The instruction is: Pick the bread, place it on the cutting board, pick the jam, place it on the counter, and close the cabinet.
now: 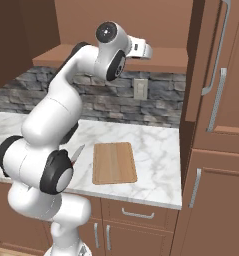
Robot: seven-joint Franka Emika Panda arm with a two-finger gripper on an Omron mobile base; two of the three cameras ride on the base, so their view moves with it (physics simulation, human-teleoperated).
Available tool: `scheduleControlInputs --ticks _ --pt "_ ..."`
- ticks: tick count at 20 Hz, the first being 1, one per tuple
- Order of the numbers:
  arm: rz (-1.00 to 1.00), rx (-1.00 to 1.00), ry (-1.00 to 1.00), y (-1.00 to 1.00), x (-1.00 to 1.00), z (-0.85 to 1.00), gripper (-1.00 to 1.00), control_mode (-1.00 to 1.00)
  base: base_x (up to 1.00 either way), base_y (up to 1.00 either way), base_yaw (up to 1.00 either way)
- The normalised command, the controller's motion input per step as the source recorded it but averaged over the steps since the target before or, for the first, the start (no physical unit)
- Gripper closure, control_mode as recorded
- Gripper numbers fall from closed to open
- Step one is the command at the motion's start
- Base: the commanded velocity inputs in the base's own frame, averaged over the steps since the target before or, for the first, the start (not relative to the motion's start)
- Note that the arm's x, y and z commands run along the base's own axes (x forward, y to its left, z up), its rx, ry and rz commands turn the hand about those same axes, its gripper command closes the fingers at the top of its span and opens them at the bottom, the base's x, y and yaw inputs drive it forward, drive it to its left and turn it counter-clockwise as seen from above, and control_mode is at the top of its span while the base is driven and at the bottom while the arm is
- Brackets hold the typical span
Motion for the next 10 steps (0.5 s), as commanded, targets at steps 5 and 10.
scheduleControlInputs --ticks 5,10 --pt "0.00 0.00 0.00 0.00 0.19 -0.01 -1.00 -1.00 0.00 0.00 0.00" --pt "0.00 0.00 0.00 -0.03 0.19 0.00 -1.00 -1.00 0.00 0.00 0.00"
